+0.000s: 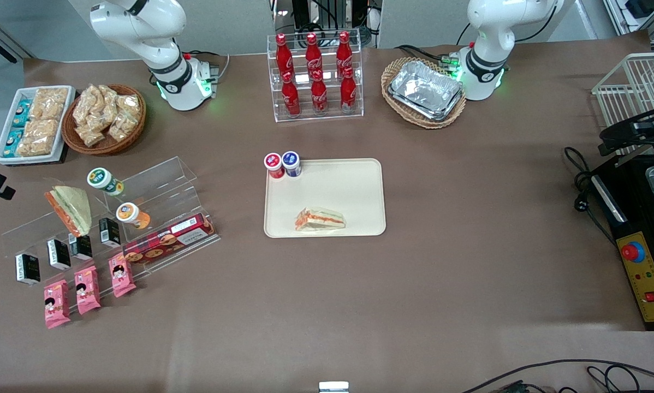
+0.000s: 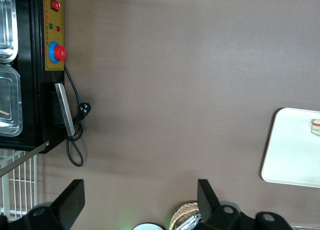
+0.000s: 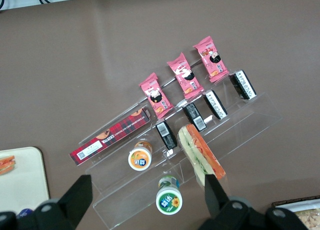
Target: Place sandwich on tray
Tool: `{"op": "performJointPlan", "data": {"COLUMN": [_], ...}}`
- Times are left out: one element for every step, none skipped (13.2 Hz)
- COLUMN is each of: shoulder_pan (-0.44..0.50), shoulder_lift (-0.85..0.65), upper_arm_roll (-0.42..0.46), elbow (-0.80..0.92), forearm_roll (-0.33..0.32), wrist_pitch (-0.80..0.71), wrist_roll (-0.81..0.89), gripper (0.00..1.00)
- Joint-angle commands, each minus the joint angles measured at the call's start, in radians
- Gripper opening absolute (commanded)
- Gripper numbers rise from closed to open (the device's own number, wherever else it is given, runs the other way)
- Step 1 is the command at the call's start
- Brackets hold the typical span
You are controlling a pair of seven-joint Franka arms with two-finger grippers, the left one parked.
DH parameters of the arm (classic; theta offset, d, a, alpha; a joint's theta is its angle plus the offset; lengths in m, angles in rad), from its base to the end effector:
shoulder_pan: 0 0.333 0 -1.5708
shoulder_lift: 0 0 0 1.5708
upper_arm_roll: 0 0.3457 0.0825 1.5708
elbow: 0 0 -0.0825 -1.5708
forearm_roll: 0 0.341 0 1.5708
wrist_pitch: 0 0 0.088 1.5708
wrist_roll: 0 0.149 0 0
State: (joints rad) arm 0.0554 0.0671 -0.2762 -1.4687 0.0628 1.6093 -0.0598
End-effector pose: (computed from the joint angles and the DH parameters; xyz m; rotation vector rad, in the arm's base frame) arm 0.5314 -0.1041 0.6261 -3.0956 0.2478 -0.1266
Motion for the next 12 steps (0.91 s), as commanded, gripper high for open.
{"op": "performJointPlan", "data": {"shoulder_pan": [0.0,0.0,0.0,-0.002,-0.002,-0.002,-0.002,-0.002,-0.002,-0.003,-0.005,-0.003], "shoulder_lift": [-0.012,-0.015,-0.016,-0.017,-0.017,-0.017,-0.015,-0.015,-0.015,-0.015,-0.015,-0.015], "upper_arm_roll": [-0.005,-0.005,-0.003,-0.003,-0.003,-0.003,-0.001,-0.001,-0.003,-0.004,-0.005,-0.003], "elbow": [0.008,0.008,0.008,0.008,0.008,0.008,0.008,0.007,0.008,0.008,0.008,0.008], "forearm_roll": [0.011,0.011,0.012,0.012,0.012,0.012,0.012,0.012,0.012,0.012,0.014,0.009], "wrist_pitch": [-0.029,-0.034,-0.037,-0.039,-0.037,-0.037,-0.037,-0.037,-0.037,-0.037,-0.037,-0.039], "wrist_roll": [0.014,0.014,0.014,0.014,0.014,0.014,0.014,0.014,0.012,0.012,0.012,0.014], "gripper": [1.0,1.0,1.0,1.0,1.0,1.0,1.0,1.0,1.0,1.0,1.0,1.0]}}
